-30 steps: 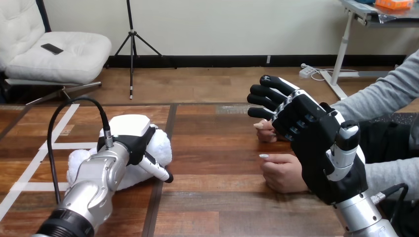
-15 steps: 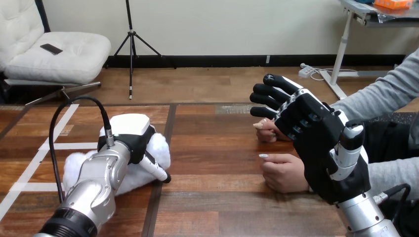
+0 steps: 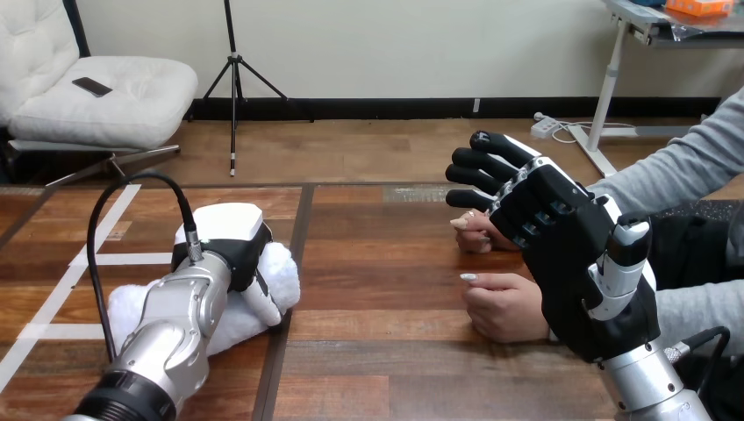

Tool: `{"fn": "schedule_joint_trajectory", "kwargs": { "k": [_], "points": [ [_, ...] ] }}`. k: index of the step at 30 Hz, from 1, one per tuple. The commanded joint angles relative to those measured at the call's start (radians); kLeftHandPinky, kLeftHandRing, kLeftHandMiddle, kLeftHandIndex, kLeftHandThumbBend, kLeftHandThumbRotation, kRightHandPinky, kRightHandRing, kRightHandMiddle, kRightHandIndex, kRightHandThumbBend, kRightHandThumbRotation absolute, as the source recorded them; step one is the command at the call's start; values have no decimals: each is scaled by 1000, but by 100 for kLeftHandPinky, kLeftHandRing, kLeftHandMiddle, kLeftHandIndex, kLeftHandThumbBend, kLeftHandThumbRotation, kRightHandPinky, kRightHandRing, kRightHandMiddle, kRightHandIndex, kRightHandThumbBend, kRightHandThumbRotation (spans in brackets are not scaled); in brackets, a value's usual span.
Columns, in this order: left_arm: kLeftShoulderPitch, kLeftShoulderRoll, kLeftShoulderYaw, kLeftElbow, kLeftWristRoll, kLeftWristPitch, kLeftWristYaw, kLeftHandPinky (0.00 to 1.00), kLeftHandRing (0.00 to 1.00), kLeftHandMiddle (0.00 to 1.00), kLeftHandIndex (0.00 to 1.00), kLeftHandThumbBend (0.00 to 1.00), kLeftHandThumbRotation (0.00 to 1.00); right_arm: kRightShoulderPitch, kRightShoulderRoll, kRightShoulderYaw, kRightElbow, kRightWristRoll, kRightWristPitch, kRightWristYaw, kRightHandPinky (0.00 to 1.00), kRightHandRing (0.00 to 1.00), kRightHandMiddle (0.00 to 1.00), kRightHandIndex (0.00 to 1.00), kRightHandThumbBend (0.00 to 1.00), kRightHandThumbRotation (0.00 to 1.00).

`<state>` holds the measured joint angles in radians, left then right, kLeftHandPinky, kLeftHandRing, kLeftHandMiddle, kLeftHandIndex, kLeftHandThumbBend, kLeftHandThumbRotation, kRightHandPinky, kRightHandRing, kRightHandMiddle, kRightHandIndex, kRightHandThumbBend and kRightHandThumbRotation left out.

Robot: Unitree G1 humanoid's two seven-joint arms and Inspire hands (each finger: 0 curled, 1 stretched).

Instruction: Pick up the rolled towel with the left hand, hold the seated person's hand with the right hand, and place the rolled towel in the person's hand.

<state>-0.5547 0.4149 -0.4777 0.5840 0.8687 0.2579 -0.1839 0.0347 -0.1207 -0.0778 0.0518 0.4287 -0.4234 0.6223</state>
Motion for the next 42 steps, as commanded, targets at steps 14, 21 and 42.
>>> {"fn": "schedule_joint_trajectory", "kwargs": {
  "k": [14,21,42],
  "points": [
    [-14,0,23,-10,-19,-47,170,20,30,39,49,72,0,-68,3,-11,-16,8,-27,-3,73,81,81,81,100,100],
    [-3,6,36,-21,-46,-73,196,22,33,42,50,72,0,-68,3,-11,-14,10,-27,-2,73,81,81,81,100,100],
    [43,20,89,-79,-144,-160,257,24,31,40,43,69,0,-70,2,-12,-6,12,-27,2,73,82,82,82,100,100]
  ]
}}
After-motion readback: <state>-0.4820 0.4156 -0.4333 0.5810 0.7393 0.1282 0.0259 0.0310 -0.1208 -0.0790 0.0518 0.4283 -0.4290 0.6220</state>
